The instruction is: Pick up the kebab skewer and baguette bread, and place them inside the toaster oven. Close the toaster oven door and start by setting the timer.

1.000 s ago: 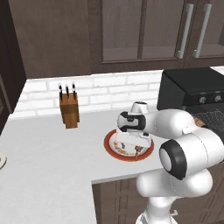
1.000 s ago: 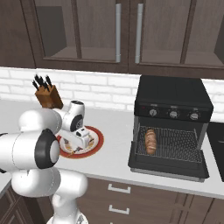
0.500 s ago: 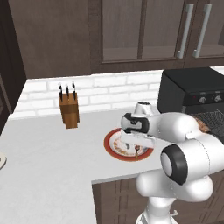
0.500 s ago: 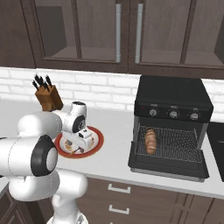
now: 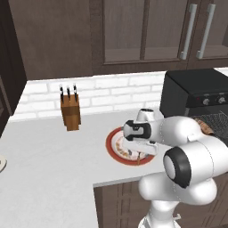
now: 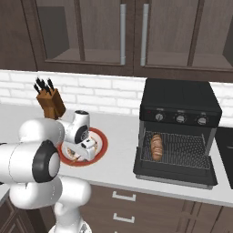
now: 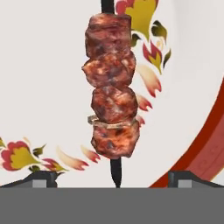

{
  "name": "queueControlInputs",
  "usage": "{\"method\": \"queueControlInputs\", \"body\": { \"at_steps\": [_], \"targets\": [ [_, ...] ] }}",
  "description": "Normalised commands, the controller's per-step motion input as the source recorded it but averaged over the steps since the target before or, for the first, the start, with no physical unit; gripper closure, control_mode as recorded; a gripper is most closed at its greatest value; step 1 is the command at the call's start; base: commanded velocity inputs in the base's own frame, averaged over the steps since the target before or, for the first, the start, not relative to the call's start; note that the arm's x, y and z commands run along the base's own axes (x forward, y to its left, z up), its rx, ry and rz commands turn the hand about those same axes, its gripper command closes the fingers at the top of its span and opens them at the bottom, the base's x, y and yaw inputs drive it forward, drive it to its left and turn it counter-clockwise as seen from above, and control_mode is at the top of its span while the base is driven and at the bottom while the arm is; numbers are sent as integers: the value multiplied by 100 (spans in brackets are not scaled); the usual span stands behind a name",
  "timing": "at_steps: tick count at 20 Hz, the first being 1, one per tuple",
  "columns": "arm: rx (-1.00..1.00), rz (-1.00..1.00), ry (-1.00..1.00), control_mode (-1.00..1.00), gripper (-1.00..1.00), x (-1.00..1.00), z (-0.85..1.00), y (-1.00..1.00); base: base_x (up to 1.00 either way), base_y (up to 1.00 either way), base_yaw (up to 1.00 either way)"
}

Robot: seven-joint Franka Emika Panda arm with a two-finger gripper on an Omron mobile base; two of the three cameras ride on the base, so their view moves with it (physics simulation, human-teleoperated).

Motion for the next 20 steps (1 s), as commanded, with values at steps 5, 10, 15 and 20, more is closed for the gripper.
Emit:
{"method": "queueControlInputs", "body": {
  "at_steps": [5,10,15,20],
  "targets": [
    [0,0,0,-100,-100,0,-17,0,0,0,0],
    [0,0,0,-100,100,2,-6,0,0,0,0],
    [0,0,0,-100,100,1,-10,0,0,0,0],
    [0,0,0,-100,100,0,-1,0,0,0,0]
  ]
}}
